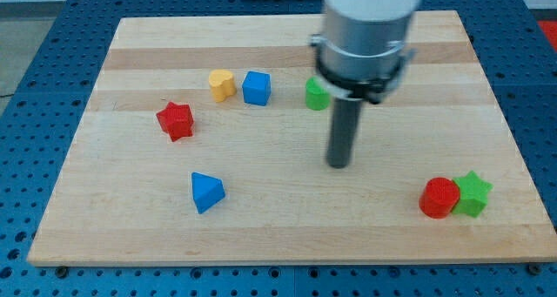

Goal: Move the blue triangle below the blue cube

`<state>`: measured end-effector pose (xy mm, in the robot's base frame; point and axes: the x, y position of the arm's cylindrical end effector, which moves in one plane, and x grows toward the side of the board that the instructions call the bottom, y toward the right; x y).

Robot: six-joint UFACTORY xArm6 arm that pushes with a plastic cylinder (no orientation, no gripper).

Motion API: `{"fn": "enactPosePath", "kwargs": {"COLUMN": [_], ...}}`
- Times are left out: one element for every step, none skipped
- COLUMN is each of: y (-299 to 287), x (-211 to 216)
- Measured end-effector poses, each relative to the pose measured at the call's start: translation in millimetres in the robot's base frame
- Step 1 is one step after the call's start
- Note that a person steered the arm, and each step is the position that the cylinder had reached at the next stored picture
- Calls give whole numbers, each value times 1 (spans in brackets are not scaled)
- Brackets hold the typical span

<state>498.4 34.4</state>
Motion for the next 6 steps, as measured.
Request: {"fn": "enactPosePath", "kwargs": {"y": [-65, -127, -177, -196, -161, -108], "x": [0, 0, 13, 46, 61, 55]}}
